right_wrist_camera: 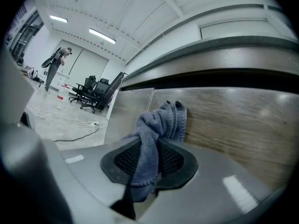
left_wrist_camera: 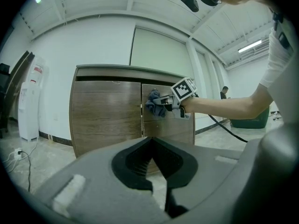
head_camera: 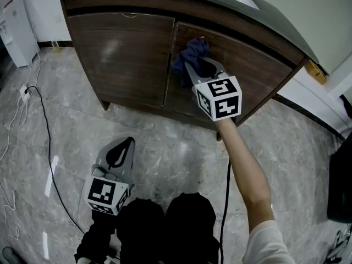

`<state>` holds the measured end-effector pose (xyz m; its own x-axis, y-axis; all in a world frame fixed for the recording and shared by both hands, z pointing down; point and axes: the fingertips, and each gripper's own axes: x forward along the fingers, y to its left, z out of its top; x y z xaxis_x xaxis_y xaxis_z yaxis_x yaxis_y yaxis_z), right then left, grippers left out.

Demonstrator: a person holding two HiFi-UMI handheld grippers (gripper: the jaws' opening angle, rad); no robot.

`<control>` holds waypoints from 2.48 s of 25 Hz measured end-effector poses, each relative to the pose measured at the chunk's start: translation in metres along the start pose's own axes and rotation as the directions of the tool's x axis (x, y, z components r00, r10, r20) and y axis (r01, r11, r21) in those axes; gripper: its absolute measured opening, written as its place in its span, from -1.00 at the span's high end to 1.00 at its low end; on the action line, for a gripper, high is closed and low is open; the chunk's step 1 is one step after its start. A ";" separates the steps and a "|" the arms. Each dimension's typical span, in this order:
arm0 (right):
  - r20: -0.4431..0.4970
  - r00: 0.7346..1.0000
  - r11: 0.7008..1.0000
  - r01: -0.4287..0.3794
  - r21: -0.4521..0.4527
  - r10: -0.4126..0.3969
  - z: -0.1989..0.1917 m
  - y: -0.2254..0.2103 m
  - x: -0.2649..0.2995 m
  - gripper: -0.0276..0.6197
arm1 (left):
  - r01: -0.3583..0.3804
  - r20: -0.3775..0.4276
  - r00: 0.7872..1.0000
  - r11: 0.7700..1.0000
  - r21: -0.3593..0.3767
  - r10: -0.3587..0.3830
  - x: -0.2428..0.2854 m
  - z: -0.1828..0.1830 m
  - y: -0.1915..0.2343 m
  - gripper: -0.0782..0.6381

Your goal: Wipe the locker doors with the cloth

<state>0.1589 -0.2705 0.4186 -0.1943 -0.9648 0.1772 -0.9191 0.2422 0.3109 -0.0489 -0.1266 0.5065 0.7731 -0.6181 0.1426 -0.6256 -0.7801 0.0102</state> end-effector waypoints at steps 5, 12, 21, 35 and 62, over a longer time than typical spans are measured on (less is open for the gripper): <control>0.055 0.998 1.000 0.007 0.001 -0.007 0.033 -0.006 -0.001 0.65 | -0.012 0.010 1.000 1.000 -0.006 0.012 -0.003 0.000 0.004 0.79; 0.131 0.991 1.000 0.022 0.014 -0.023 0.074 -0.008 0.004 0.65 | -0.013 0.012 1.000 1.000 -0.009 0.014 -0.004 0.002 0.005 0.78; 0.135 0.991 1.000 0.016 0.017 -0.018 0.043 0.006 0.012 0.65 | -0.025 0.019 0.999 0.999 -0.032 0.026 -0.008 0.004 0.010 0.79; 0.034 0.999 0.997 -0.037 0.069 0.035 -0.058 0.045 0.033 0.64 | -0.045 0.021 0.999 0.998 -0.042 0.046 -0.013 -0.004 0.021 0.79; -0.197 0.966 0.977 -0.137 0.163 0.168 -0.205 0.123 0.087 0.65 | -0.119 -0.037 0.992 0.992 -0.043 0.118 -0.032 -0.025 0.058 0.79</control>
<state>0.0997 -0.3036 0.6638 -0.2743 -0.8710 0.4075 -0.9273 0.3518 0.1278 -0.1124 -0.1494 0.5271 0.6896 -0.7016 0.1795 -0.7173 -0.6958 0.0362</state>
